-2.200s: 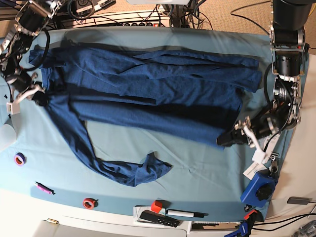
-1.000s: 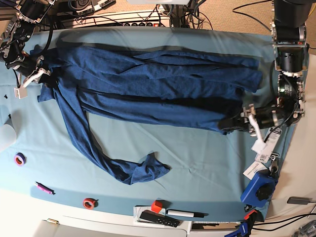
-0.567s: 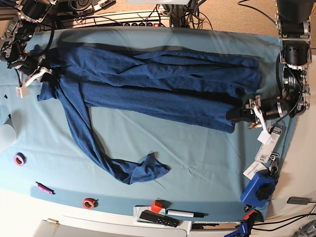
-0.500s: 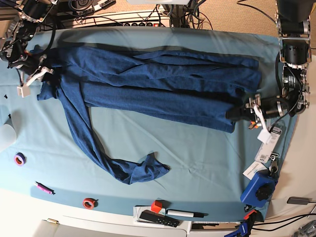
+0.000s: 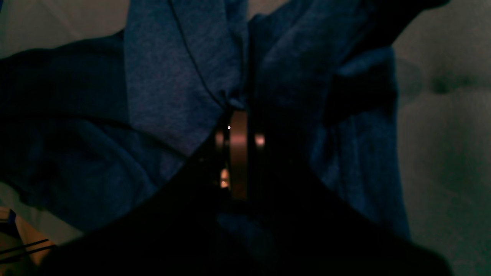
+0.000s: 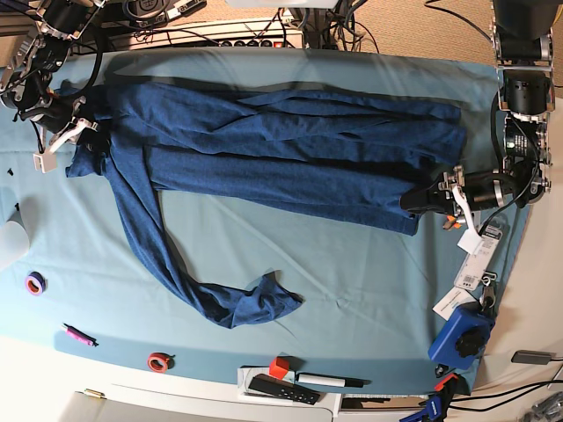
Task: Layout the t-shirt on the table in an organized manner, then fold the t-shirt properly
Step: 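Release the folded shirt and withdraw the left gripper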
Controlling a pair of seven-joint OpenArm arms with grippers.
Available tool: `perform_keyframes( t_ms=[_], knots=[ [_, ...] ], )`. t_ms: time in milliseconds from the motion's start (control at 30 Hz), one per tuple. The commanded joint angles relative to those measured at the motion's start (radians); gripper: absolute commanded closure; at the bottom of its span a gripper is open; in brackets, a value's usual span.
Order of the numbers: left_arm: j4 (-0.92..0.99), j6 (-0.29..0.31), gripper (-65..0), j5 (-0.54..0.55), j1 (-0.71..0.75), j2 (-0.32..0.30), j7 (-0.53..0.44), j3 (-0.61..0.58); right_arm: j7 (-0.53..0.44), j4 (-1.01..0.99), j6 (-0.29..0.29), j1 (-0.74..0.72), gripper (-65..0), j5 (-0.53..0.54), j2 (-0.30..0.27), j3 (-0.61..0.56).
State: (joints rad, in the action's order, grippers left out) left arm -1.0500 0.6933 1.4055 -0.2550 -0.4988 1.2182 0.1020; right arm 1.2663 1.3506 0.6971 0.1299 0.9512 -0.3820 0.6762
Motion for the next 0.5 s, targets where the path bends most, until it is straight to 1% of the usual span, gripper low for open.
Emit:
perform_keyframes(
  t_ms=[0, 33, 67, 100, 200, 300, 467],
  knots=[
    [-0.018, 0.005, -15.1, 0.027, -0.023, -0.014, -0.014, 0.008, -0.014, 0.017, 0.001, -0.008, -10.5, -0.003, -0.023, 0.006],
    [-0.018, 0.005, -19.8, 0.027, -0.023, -0.014, -0.014, 0.008, -0.021, 0.017, 0.001, -0.008, -16.3, -0.003, -0.023, 0.006],
    [-0.018, 0.005, -22.7, 0.027, -0.023, -0.014, -0.015, 0.008, -0.03, 0.017, 0.001, -0.008, -20.6, -0.003, -0.023, 0.006],
    [-0.018, 0.005, -23.5, 0.027, -0.023, -0.014, -0.015, 0.008, -0.039, 0.017, 0.001, -0.008, -22.9, -0.003, -0.023, 0.006],
    [-0.018, 0.005, -23.4, 0.035, -0.023, -0.014, -0.016, 0.008, -0.06, 0.017, 0.001, -0.009, -23.1, -0.003, -0.023, 0.006],
    [-0.018, 0.005, -23.4, 0.054, -0.026, -0.014, -0.038, 0.008, -0.065, 0.017, 0.001, -0.011, -23.1, -0.003, -0.023, 0.006],
    [-0.018, 0.005, -23.4, 0.061, -0.064, -0.021, -0.045, 0.012, -0.068, 0.017, 0.001, -0.014, -23.1, -0.01, -0.05, 0.006]
  ],
)
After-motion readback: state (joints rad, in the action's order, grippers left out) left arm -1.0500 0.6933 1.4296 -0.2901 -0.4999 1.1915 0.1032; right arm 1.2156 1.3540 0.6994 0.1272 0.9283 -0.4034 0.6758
